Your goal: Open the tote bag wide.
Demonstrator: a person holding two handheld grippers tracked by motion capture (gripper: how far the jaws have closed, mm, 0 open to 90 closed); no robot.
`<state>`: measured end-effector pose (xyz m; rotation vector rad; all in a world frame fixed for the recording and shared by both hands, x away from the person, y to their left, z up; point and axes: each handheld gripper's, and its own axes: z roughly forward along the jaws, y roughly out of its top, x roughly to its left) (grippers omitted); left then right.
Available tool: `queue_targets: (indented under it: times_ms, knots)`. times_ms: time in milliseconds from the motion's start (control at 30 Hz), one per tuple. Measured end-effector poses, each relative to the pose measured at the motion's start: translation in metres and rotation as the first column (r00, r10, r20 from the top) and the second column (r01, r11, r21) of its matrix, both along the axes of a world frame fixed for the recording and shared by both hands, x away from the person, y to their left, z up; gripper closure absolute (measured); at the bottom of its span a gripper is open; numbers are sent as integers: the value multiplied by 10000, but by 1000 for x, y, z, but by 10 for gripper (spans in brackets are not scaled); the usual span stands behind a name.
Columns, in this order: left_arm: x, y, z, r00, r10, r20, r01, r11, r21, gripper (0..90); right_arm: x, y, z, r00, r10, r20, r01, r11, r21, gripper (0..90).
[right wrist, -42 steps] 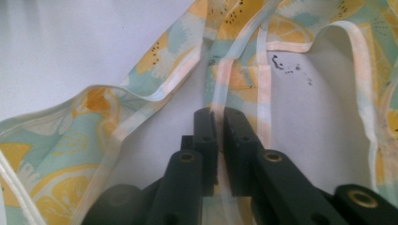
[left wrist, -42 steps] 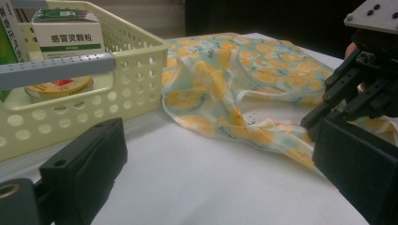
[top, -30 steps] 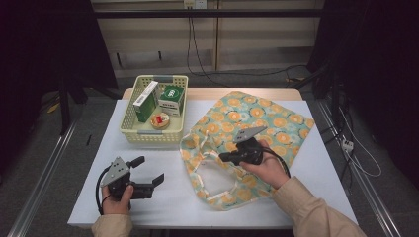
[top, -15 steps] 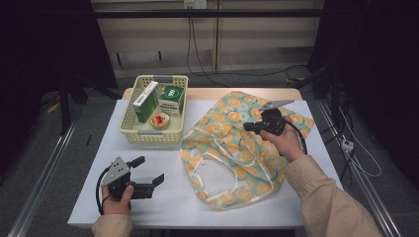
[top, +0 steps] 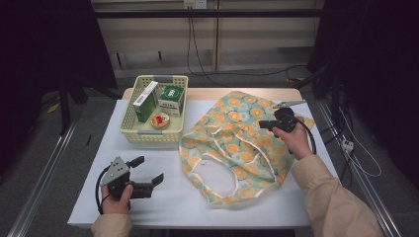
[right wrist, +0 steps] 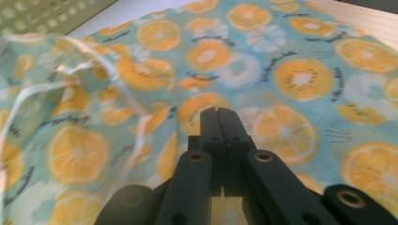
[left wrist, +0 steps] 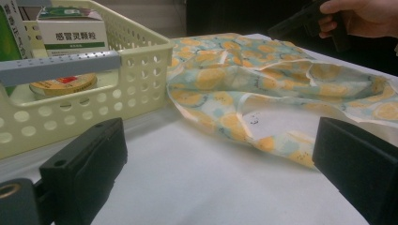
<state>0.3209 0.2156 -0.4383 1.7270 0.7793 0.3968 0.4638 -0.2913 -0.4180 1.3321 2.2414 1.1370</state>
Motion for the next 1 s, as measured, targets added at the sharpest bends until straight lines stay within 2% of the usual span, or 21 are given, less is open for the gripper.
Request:
queue_targets:
  times_ms: [67,133,167,200,267,333,400,433,500,567,667,733,767,800,833,867,933,1000]
  knots:
    - [0,-1,0,10000,-34,1,34,10000,34,33,-6,5,0,9998,120,133,-123,9996,240,778]
    - [0,-2,0,10000,-60,1,60,10000,75,33,-14,14,2,9980,577,245,-582,9981,221,698]
    - [0,-2,0,10000,-42,-9,42,10000,28,33,-18,19,3,9969,758,232,-763,9968,224,601]
    - [0,-2,0,10000,-33,7,33,10000,-11,33,-23,24,3,9952,945,261,-950,9953,163,543]
    - [-1,-2,1,10000,-34,-3,34,10000,46,33,-32,36,4,9882,1488,359,-1496,9886,198,494]
    - [-1,-3,1,10000,-41,-3,41,10000,24,33,-41,48,4,9826,1808,431,-1814,9833,116,363]
    - [-1,-2,1,10000,-45,-20,45,10000,-3,33,-50,59,3,9748,2162,545,-2156,9763,-169,352]
    - [-1,-2,0,10000,-30,-22,30,10000,-10,33,-53,64,2,9703,2367,501,-2358,9715,-248,336]
    - [-1,-2,0,10000,-15,-21,15,10000,-23,33,-59,72,-2,9647,2615,302,-2607,9650,-284,237]
    - [-1,-1,1,10000,-16,-17,16,10000,-21,33,-62,79,-6,9540,2998,95,-2996,9539,-158,247]
    - [-1,-1,1,10000,-10,-3,10,10000,-20,33,-69,88,-10,9440,3296,127,-3292,9439,-247,355]
    - [0,-1,0,10000,-26,-4,26,10000,40,33,-73,94,-12,9394,3427,50,-3422,9387,-420,372]
    - [0,-1,0,10000,-45,-19,45,10000,35,33,-74,97,-14,9363,3512,59,-3504,9349,-558,411]
    - [0,-2,0,10000,-51,-14,51,10000,-4,33,-74,99,-16,9295,3688,23,-3672,9262,-856,464]
    - [-1,-2,0,10000,-48,-14,48,10000,5,33,-75,101,-18,9254,3789,-92,-3776,9197,-1076,457]
    - [-1,-2,0,10000,-54,-14,54,10000,5,33,-74,103,-21,9282,3716,-174,-3706,9198,-1291,475]
    - [-1,-2,0,10000,-47,-22,47,10000,7,33,-74,105,-26,9167,3983,-313,-3984,9058,-1442,582]
    - [0,-2,0,10000,-57,-17,57,10000,50,33,-74,107,-29,9164,3990,-327,-3987,9020,-1659,617]
